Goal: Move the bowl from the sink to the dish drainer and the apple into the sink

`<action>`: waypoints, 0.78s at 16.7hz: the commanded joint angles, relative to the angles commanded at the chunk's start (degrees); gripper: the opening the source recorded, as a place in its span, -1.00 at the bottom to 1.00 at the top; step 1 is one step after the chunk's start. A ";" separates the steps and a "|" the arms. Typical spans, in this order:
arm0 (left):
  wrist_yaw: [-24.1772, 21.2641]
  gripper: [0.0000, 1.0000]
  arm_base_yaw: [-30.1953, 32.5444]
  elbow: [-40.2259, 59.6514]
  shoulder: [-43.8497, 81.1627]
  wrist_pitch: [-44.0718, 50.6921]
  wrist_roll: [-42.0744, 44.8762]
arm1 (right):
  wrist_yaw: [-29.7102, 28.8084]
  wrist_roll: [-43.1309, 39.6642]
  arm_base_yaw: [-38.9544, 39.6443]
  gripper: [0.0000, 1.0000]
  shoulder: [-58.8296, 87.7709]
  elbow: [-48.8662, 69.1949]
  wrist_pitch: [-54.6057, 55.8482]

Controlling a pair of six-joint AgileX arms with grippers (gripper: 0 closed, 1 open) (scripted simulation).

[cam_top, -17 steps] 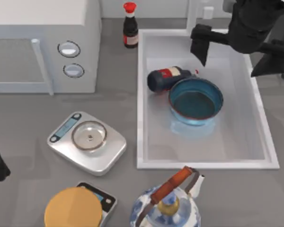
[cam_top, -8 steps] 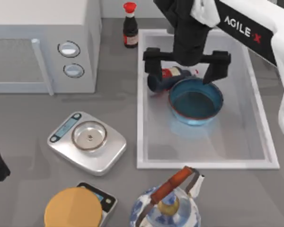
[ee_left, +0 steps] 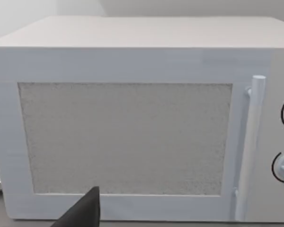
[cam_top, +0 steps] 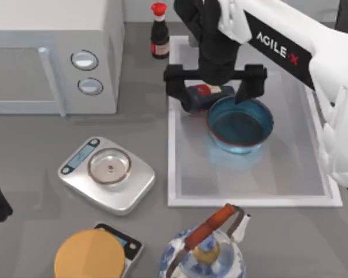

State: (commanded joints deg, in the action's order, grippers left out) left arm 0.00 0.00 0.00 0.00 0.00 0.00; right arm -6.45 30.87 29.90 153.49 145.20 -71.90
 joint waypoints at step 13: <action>0.00 1.00 0.00 0.00 0.00 0.00 0.00 | 0.06 -0.75 -0.69 1.00 9.51 -1.30 10.80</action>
State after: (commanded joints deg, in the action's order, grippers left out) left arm 0.00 0.00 0.00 0.00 0.00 0.00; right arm -6.40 30.12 29.21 163.00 143.91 -61.10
